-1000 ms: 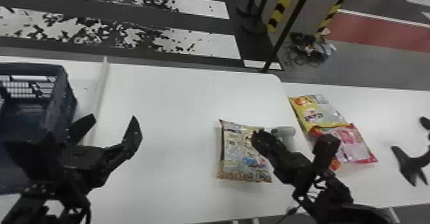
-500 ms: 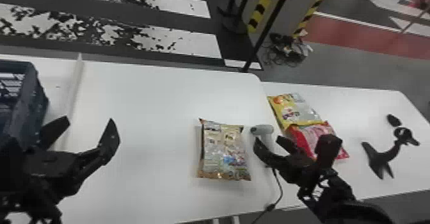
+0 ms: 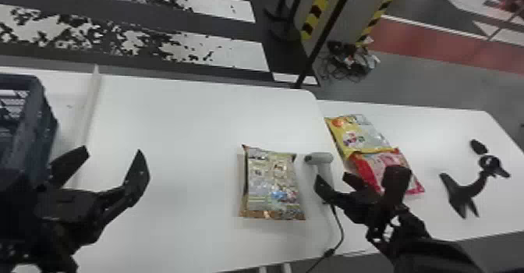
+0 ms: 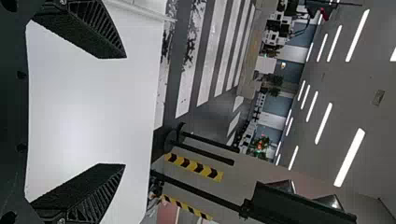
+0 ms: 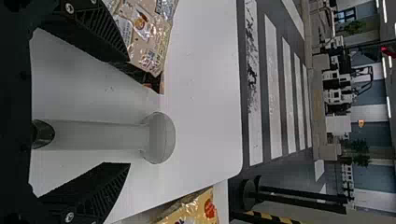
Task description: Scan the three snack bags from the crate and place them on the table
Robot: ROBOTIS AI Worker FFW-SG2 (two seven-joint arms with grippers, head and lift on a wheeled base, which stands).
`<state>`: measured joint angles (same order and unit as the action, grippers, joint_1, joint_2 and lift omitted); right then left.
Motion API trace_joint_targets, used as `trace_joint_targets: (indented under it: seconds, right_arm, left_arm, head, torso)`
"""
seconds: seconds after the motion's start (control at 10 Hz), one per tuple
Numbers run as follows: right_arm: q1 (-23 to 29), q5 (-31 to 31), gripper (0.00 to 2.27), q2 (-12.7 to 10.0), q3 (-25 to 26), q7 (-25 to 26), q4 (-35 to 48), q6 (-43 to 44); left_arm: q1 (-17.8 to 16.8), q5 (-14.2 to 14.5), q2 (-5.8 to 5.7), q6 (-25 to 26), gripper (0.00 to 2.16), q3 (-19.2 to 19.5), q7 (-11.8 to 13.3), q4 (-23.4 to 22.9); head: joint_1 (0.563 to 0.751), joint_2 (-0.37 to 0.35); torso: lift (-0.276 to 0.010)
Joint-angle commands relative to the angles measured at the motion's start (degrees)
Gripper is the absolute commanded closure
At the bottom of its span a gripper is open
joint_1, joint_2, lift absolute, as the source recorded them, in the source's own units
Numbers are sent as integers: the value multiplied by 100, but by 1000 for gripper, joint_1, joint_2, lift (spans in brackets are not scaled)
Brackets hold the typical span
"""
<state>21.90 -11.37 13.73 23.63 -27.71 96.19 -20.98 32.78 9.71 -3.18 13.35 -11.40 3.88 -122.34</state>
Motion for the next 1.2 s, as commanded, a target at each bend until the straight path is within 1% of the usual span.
trace_joint_targets:
  seconds: [0.0, 0.1, 0.3, 0.4, 0.5, 0.6, 0.7, 0.8, 0.9, 1.1]
  right_arm:
    - [-150, 21, 97, 113, -60, -7, -302, 10]
    - [-291, 38, 97, 139, -86, -7, -540, 27]
    - [-520, 56, 117, 262, -130, -7, -962, 98]
    - [-687, 73, 208, 280, -130, -7, -1190, 98]
    - [-827, 73, 657, 288, -130, -7, -1384, 98]
    - [-933, 91, 1457, 315, -192, -7, -1507, 80]
    - [-985, 117, 1980, 350, -297, -7, -1559, 45]
    - [-1003, 144, 2135, 350, -367, -7, -1559, 27]
    - [-1003, 135, 2243, 341, -385, -7, -1559, 27]
    - [-924, 126, 2243, 280, -350, 90, -1427, 27]
  left_arm:
    - [0, -101, 2, 14, 33, -73, -19, 8]
    - [0, -101, 2, 14, 33, -82, -19, 61]
    - [0, -101, 2, -21, 33, -117, -19, 157]
    - [-26, -101, 19, -38, 33, -143, -10, 219]
    - [-70, -137, 28, -38, 33, -205, -19, 254]
    - [-123, -145, 37, -38, 33, -231, -19, 289]
    - [-158, -154, 46, -38, 33, -231, -28, 316]
    - [-202, -154, 46, -38, 33, -249, -36, 360]
    - [-237, -145, 46, -38, 33, -258, -54, 412]
    - [-290, -145, 19, -38, 33, -258, -63, 474]
  head:
    - [695, -350]
    - [695, -350]
    - [695, -350]
    - [695, -350]
    - [695, -350]
    - [695, -350]
    - [695, -350]
    - [695, -350]
    - [695, -350]
    - [695, -350]
  torso:
    - [-62]
    - [-62]
    - [-62]
    - [-62]
    - [-62]
    - [-62]
    - [-62]
    - [-62]
    - [-62]
    - [-62]
